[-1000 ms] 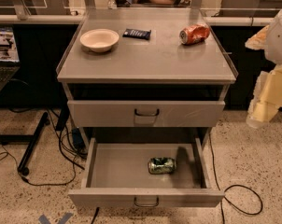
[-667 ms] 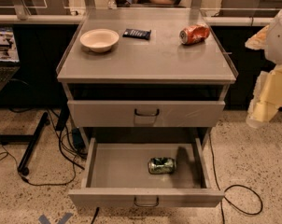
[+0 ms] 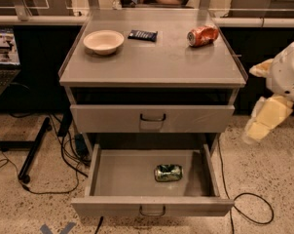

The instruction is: Pick green can from middle drawer and place on counter

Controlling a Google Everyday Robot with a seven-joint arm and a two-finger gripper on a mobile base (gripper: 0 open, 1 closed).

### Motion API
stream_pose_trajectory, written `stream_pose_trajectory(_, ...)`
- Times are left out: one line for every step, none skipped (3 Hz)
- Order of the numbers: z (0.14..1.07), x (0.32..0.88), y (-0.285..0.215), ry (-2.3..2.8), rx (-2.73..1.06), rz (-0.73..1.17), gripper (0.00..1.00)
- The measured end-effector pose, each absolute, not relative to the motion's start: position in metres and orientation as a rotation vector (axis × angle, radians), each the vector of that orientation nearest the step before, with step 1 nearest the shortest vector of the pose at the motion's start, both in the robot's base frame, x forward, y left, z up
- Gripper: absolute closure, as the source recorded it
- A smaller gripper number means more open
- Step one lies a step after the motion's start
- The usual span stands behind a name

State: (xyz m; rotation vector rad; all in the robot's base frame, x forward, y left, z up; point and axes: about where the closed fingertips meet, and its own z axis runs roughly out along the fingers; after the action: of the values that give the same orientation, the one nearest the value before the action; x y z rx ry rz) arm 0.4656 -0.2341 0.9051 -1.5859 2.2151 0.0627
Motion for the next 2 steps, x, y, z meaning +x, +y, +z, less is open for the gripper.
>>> stream_pose_trajectory(0.847,0.493,-0.237,2.222,-1.543,0.161,0.0)
stream_pose_trajectory(0.792,0.514,-0.231,2.23,-1.544,0.241,0.0)
